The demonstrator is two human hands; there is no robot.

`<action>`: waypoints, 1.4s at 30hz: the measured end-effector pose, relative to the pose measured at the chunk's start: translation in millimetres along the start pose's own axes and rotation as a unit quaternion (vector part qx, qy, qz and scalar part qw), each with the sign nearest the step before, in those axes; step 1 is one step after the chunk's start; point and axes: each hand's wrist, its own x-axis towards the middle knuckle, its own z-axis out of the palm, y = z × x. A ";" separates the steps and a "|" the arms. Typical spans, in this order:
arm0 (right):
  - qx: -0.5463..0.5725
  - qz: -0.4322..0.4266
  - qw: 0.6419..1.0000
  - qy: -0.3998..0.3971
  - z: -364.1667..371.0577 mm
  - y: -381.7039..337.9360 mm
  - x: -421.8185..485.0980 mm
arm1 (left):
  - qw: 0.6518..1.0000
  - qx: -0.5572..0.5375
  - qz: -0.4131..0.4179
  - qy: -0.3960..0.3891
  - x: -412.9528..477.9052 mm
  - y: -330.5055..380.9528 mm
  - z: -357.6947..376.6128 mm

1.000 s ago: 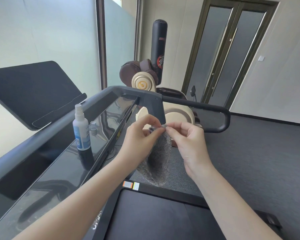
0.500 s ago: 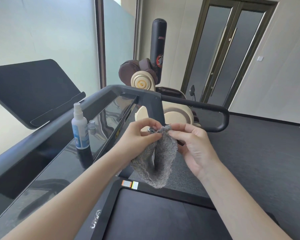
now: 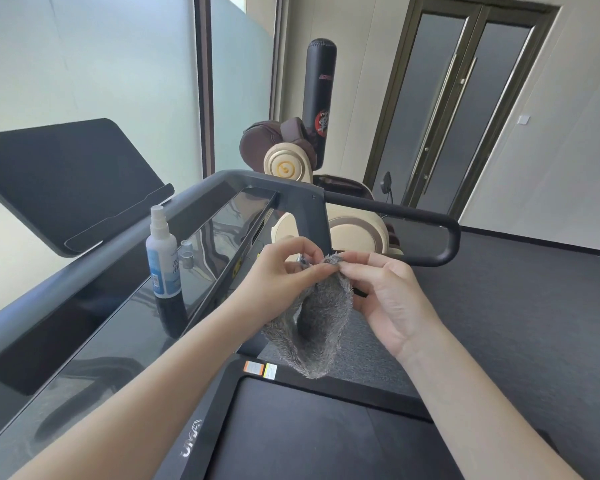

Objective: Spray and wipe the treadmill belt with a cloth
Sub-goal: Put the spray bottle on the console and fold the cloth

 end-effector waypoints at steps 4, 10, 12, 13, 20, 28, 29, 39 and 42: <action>0.009 -0.026 0.999 0.037 -6.6 -3.6 2.1 | 1.000 0.001 -0.005 -0.007 -1.0 0.3 -5.7; -0.126 -0.083 0.988 0.031 -2.4 5.2 -4.7 | 0.999 0.041 0.013 0.006 -1.7 2.9 1.1; -0.139 -0.090 0.986 0.036 -2.7 6.5 -5.6 | 0.999 0.038 0.015 0.009 -1.6 3.2 2.1; -0.138 -0.089 0.986 0.033 -3.4 6.6 -5.9 | 0.999 0.038 0.015 0.008 -1.4 3.1 1.9; -0.153 -0.092 0.984 0.006 -6.4 10.7 -8.2 | 0.998 0.048 0.027 -0.004 -2.7 1.9 0.3; -0.151 -0.125 0.979 0.050 -2.0 14.7 -5.6 | 0.995 0.091 0.033 -0.030 -2.6 -0.3 1.2; -0.141 -0.118 0.981 0.058 -2.6 14.1 -4.7 | 0.995 0.088 0.030 -0.029 -2.1 -0.7 0.5; 0.030 -0.074 0.982 0.170 -31.3 -11.6 4.7 | 0.995 -0.003 -0.098 0.028 2.8 -17.3 -18.6; 0.055 -0.091 0.974 0.201 -42.1 -21.1 8.8 | 0.990 0.010 -0.132 0.051 3.2 -29.3 -18.2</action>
